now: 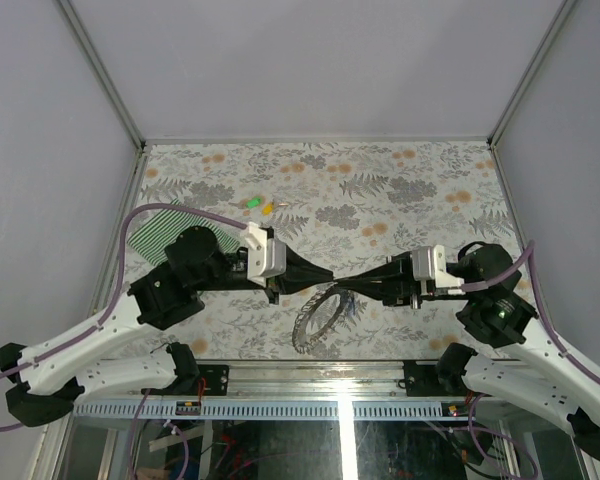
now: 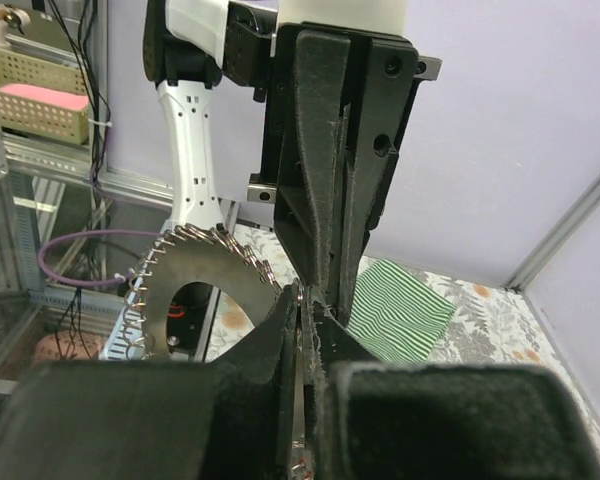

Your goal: Put the keys on the keyring

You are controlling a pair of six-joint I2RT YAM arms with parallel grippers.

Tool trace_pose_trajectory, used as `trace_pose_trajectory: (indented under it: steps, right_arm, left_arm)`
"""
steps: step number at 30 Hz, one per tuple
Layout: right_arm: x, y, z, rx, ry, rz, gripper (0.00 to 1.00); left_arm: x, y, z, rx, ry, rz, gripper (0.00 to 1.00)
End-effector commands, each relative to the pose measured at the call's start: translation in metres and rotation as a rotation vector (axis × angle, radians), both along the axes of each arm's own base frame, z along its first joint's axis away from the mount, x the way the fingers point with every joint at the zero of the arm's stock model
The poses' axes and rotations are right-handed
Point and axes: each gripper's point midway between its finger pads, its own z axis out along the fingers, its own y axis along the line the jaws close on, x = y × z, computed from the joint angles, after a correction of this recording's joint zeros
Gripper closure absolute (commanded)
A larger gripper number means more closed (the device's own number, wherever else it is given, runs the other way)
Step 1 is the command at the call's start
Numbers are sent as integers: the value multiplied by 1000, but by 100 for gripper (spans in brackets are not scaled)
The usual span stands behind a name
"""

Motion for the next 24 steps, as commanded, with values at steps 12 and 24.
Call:
trace_pose_trajectory:
  steps: [12,24]
  right_arm:
    - [2,-15,26,-1,-178,-79,100]
    - [6,-26,33,15,-234,-143,100]
  left_arm:
    - [35,-5,14,13,301,222,100]
    - [56,-4,2,104,379,351,100]
